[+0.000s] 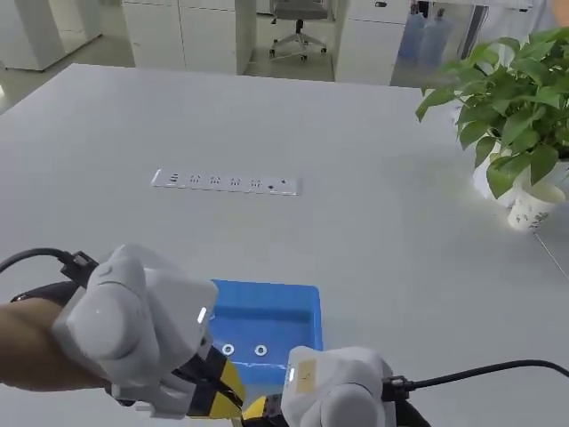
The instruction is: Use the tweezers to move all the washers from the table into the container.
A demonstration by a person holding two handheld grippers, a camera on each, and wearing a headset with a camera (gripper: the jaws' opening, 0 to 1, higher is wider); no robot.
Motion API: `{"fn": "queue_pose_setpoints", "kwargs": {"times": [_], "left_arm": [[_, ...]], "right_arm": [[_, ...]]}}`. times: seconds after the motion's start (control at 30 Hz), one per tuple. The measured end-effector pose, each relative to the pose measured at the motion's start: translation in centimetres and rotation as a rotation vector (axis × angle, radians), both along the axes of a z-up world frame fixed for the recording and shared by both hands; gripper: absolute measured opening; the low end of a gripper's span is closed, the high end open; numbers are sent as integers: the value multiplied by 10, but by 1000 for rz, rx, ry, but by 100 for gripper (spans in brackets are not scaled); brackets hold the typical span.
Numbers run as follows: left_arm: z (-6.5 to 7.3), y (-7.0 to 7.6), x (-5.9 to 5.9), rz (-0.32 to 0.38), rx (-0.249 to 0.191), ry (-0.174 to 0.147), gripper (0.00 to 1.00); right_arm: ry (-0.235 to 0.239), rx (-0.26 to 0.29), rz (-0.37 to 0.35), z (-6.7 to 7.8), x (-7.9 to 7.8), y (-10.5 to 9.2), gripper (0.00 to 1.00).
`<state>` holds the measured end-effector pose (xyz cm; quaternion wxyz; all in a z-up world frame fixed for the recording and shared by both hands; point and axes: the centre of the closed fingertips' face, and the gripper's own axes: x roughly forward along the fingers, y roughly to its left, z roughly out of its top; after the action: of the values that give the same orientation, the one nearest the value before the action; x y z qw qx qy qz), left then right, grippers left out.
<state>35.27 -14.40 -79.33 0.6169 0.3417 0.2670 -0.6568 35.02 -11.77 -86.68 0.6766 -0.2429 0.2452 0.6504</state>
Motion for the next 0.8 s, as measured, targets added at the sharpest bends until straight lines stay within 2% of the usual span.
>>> {"fn": "queue_pose_setpoints", "kwargs": {"times": [0.37,0.8], "left_arm": [[-4,1,-2,-7,15,1,4],[-4,2,-4,-6,13,1,4]], "right_arm": [[-20,-18,19,-2,-1,-1,8],[-15,-9,17,-2,-1,1,9]]}}
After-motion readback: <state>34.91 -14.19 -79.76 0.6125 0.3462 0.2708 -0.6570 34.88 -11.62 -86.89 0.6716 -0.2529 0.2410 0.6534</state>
